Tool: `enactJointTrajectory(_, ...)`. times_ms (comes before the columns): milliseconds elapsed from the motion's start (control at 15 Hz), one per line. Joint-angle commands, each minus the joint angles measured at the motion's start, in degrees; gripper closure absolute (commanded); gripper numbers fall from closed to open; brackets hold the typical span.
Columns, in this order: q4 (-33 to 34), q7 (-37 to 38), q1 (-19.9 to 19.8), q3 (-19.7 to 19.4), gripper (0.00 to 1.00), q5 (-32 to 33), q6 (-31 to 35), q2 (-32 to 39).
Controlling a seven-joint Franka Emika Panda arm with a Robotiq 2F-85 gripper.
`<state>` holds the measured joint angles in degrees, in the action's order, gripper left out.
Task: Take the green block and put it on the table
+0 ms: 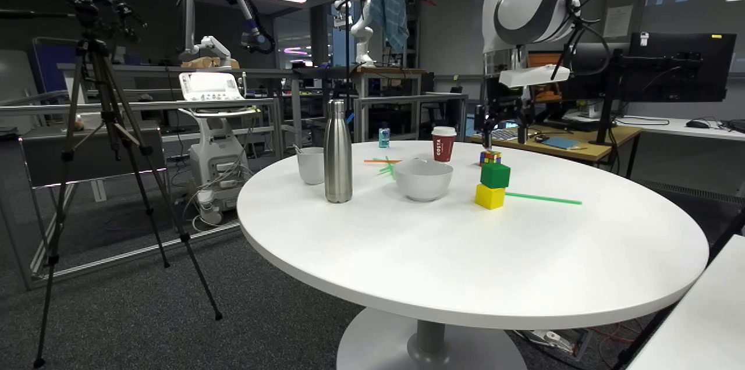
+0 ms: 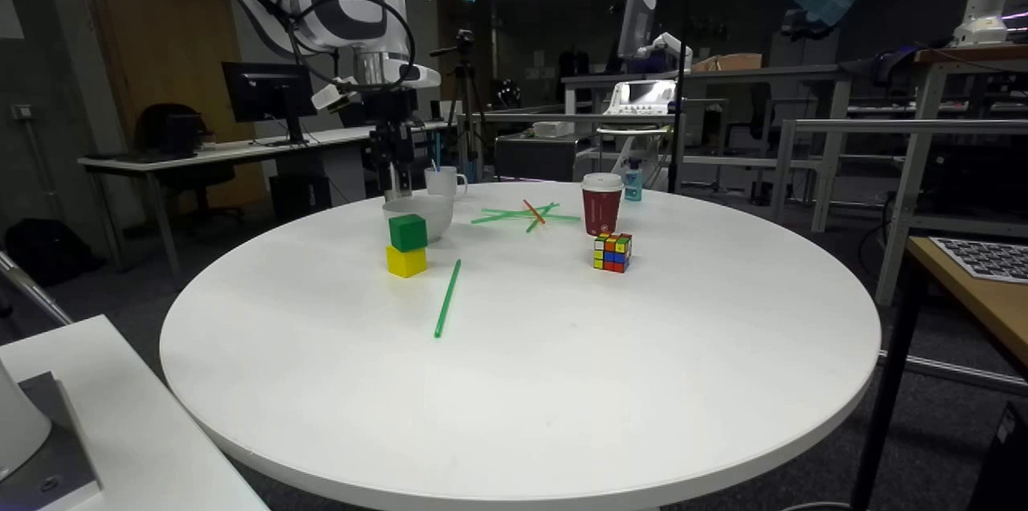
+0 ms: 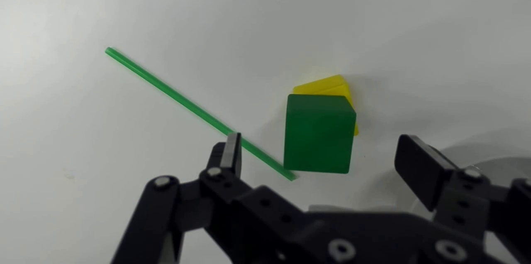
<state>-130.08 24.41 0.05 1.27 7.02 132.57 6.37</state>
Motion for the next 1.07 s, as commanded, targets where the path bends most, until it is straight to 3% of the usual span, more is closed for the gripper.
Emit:
enactJointTrajectory(0,3.1,2.0,1.3,-0.9,0.00,0.6,-2.9,2.0)
enactJointTrajectory(67,0.5,-0.1,1.1,-0.8,0.00,-0.2,-0.4,0.6)
enactJointTrajectory(1000,1.1,-0.3,1.3,-1.0,0.00,0.1,-0.5,1.2)
